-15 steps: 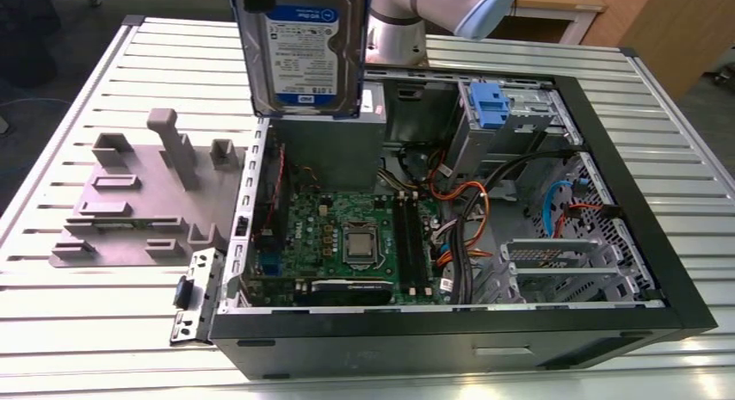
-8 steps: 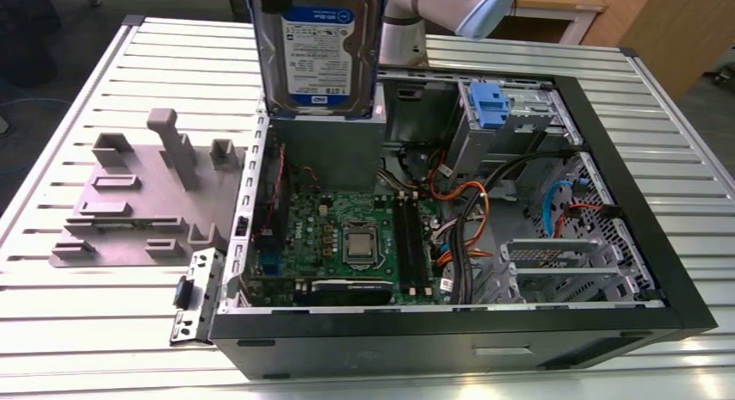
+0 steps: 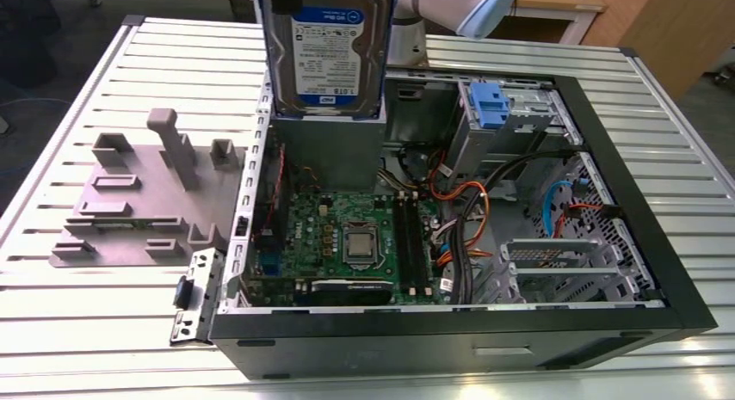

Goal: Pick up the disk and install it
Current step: 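Pick up the disk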

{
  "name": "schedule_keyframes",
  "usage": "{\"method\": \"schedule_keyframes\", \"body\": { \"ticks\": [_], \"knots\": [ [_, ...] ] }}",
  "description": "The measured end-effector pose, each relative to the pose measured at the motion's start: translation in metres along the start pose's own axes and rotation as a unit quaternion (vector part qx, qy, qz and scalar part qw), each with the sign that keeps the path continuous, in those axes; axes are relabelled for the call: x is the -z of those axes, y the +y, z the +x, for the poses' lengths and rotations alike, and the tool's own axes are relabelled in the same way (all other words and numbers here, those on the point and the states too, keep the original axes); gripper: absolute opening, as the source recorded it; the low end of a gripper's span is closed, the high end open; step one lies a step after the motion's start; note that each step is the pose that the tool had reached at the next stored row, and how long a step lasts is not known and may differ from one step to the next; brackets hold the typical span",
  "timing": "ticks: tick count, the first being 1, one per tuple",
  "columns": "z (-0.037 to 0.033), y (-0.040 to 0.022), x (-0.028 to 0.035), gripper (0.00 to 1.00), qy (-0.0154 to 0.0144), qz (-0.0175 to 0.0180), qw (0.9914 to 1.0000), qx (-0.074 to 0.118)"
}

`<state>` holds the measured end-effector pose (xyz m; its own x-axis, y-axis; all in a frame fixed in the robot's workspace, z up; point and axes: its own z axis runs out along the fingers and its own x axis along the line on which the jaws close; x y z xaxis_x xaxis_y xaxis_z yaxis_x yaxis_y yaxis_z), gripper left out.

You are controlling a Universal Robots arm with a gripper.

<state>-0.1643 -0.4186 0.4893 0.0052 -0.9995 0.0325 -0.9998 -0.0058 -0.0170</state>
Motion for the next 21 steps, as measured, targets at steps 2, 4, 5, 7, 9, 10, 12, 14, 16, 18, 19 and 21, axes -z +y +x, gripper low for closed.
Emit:
{"method": "schedule_keyframes", "body": {
  "ticks": [2,4,5,7,9,10,12,14,16,18,19,21],
  "knots": [
    [0.0,-0.0001,0.0,0.36,0.0,0.0,1.0,0.0],
    [0.0,-0.0002,0.0,0.36,0.0,0.0,1.0,0.0],
    [0.0,-0.0003,0.0,0.36,0.0,0.0,1.0,0.0],
    [0.0,-0.0005,0.0,0.36,0.0,0.0,1.0,0.0],
    [0.0,-0.0005,0.0,0.36,0.0,0.0,1.0,0.0],
    [0.0,-0.0005,0.0,0.36,0.0,0.0,1.0,0.0],
    [0.0,-0.0005,0.0,0.36,0.0,0.0,1.0,0.0],
    [0.0,-0.0006,0.0,0.36,0.0,0.0,1.0,0.0],
    [-0.0001,-0.0017,0.0,0.36,0.0,0.0,1.0,0.0],
    [0.0,-0.0038,-0.0001,0.36,0.0001,0.0,1.0,0.0],
    [0.0,-0.006,-0.0002,0.36,0.0001,0.0,1.0,0.0],
    [0.0,-0.0097,-0.0004,0.36,0.0001,0.0,1.0,0.0]
  ]
}}
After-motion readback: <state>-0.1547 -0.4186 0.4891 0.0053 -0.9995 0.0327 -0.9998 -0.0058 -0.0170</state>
